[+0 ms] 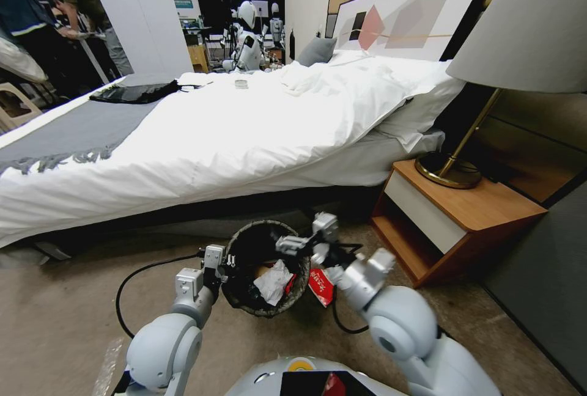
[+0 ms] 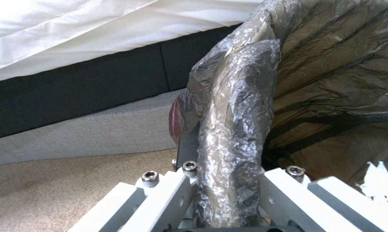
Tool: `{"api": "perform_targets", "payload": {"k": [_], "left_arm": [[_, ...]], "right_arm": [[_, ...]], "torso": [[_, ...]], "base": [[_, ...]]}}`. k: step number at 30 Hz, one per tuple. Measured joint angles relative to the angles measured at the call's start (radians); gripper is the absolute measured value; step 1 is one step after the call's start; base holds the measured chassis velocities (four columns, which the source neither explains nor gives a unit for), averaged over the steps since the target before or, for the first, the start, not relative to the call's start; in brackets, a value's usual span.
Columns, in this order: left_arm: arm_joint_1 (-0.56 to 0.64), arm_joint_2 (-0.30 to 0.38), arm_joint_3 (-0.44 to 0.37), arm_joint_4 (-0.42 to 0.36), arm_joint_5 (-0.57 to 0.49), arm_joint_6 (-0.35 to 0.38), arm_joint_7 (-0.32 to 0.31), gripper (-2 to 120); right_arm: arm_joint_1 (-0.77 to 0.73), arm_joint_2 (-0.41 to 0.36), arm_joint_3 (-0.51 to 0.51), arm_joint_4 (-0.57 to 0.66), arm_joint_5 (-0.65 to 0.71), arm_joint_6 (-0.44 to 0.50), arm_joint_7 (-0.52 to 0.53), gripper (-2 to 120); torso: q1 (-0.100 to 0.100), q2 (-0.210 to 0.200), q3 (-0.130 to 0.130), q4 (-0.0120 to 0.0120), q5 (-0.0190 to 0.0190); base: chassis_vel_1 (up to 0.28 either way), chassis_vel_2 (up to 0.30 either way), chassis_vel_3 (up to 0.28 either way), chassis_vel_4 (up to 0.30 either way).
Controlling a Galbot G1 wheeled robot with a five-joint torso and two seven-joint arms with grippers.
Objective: Pick up the trash bin, then pick up the garbage from the floor and place it into the trash bin.
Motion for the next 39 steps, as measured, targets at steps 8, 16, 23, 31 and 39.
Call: {"api": "perform_targets", "payload": {"k": [8, 16, 23, 31, 39], "left_arm": [[0.004, 0.002, -0.013, -0.011, -0.008, 0.000, 0.002, 1], [0.008, 0.001, -0.024, -0.018, -0.015, -0.003, 0.008, 1], [0.012, 0.004, -0.038, -0.020, -0.024, -0.008, 0.010, 1], [0.011, 0.012, -0.039, -0.024, -0.032, -0.008, 0.011, 1], [0.013, 0.012, -0.032, -0.025, -0.028, -0.008, 0.010, 1]], "right_arm": [[-0.063, -0.002, 0.151, -0.001, 0.015, 0.001, 0.093, 100], [-0.197, 0.025, 0.277, -0.011, -0.019, 0.061, 0.031, 100], [-0.284, 0.099, 0.320, -0.135, -0.075, 0.141, -0.044, 100], [-0.291, 0.156, 0.299, -0.365, -0.173, 0.228, -0.128, 100], [-0.274, 0.188, 0.230, -0.491, -0.220, 0.236, -0.160, 100]], "torso": [[0.000, 0.000, 0.000, 0.0000, 0.0000], [0.000, 0.000, 0.000, -0.0001, -0.0003], [0.000, 0.000, 0.000, -0.0001, -0.0002], [0.000, 0.000, 0.000, 0.0001, -0.0002], [0.000, 0.000, 0.000, 0.0000, -0.0002]], "base": [[0.000, 0.000, 0.000, 0.000], [0.000, 0.000, 0.000, 0.000], [0.000, 0.000, 0.000, 0.000], [0.000, 0.000, 0.000, 0.000], [0.000, 0.000, 0.000, 0.000]]}}
